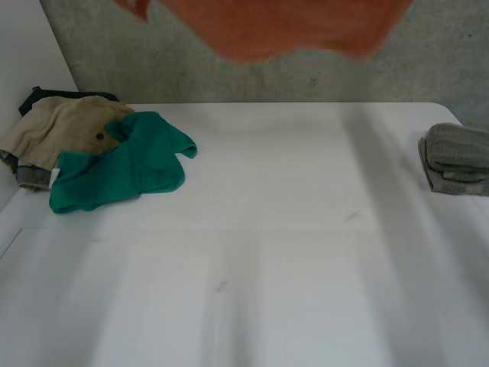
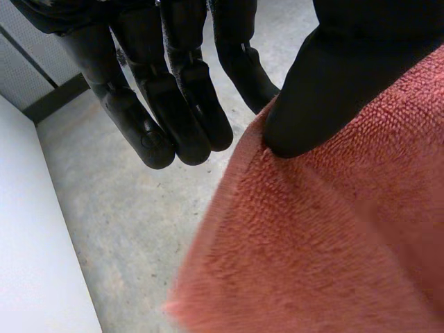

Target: Fold the laundry.

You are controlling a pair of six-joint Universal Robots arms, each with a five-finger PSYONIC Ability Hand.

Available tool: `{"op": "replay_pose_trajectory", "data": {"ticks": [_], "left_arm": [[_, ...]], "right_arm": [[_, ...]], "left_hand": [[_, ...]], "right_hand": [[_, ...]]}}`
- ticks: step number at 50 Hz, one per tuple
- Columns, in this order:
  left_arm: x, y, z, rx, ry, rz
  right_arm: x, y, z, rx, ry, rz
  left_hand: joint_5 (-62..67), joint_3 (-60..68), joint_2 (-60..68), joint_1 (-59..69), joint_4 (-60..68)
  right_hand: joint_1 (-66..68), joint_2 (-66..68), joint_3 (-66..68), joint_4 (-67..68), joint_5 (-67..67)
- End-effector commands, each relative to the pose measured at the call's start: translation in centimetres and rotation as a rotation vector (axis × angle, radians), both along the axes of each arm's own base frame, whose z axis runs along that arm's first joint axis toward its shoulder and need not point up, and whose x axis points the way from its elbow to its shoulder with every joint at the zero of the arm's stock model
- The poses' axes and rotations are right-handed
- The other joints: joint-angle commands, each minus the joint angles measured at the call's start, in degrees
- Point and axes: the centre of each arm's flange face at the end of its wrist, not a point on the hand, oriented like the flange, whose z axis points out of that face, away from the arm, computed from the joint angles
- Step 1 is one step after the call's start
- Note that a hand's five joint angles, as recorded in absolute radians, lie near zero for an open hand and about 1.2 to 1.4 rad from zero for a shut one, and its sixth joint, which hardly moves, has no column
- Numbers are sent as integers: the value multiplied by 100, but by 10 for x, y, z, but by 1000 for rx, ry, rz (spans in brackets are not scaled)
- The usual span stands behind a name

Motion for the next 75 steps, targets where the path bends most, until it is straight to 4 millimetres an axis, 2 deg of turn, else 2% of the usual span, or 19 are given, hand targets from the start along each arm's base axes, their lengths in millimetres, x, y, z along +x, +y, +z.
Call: {"op": "replay_pose_trajectory", "data": {"ticks": [1,4,5,8,9,12,13,17,22,27,32,42,48,56,57,60,61,69,75], "left_arm": [[2,-5,-83,319,-78,-9],[3,-7,-126,447,-110,-12],[3,-7,-150,511,-132,-17],[4,-11,-193,614,-174,-22],[5,-14,-221,676,-207,-17],[7,-14,-257,753,-265,-7],[9,-14,-278,805,-304,3],[11,-8,-321,915,-410,20],[13,-7,-336,946,-511,45],[16,-7,-330,942,-531,58],[16,-8,-321,923,-506,54],[15,-8,-323,932,-495,47],[17,-9,-322,933,-490,52],[18,-7,-314,923,-481,56],[18,-6,-314,923,-481,55],[17,-5,-313,922,-487,54],[17,-4,-314,925,-490,52],[20,28,-309,1019,-584,63],[28,79,-305,1173,-799,98]], "right_arm": [[0,12,-59,290,156,81],[-4,14,-91,396,208,99],[-5,16,-115,462,243,111],[-6,22,-153,561,300,137],[-7,25,-180,625,339,146],[-8,31,-220,709,397,159],[-10,33,-246,760,430,162],[-13,36,-296,841,486,161],[-18,28,-328,910,479,128],[-27,23,-333,972,407,59],[-34,22,-331,1039,264,13],[-44,19,-338,1218,33,-6],[-42,20,-343,1357,-65,8],[-33,19,-348,1367,-39,17],[-32,19,-348,1362,-33,14],[-32,17,-346,1322,-20,-4],[-33,16,-345,1310,-18,-13],[-53,25,-290,1109,228,-62],[-82,69,-280,1092,875,-58]], "left_hand": [[1205,1171,1127,1327,1132],[1205,1171,1127,1327,1132],[1205,1171,1127,1327,1132],[1205,1171,1127,1327,1132],[1205,1171,1127,1327,1132],[1205,1171,1127,1327,1132],[1205,1171,1127,1327,1132],[1205,1171,1127,1327,1132],[1205,1171,1127,1327,1132],[1205,1171,1127,1327,1132],[1205,1171,1127,1327,1132],[1205,1171,1127,1327,1132],[1205,1171,1127,1327,1132],[1205,1171,1127,1327,1132],[1205,1171,1127,1327,1132],[1205,1171,1127,1327,1132],[1205,1171,1127,1327,1132],[1205,1171,1127,1327,1132],[1205,1171,1127,1327,1132]], "right_hand": [[1510,1308,1186,1157,1113],[1510,1308,1186,1157,1113],[1510,1308,1186,1157,1113],[1510,1308,1186,1157,1113],[1510,1308,1186,1157,1113],[1510,1308,1186,1157,1113],[1510,1308,1186,1157,1113],[1510,1308,1186,1157,1113],[1510,1308,1186,1157,1113],[1341,1139,1018,988,944],[-1949,-2151,-2273,-2302,-2347],[-2984,-3186,-3307,-3336,-3381],[-2766,-2968,-3090,-3119,-3163],[-2245,-2447,-2568,-2597,-2642],[-1911,-2113,-2234,-2263,-2308],[1497,1295,1174,1145,1100],[1510,1308,1186,1157,1112],[1510,1308,1186,1157,1113],[1510,1308,1186,1157,1113]]}}
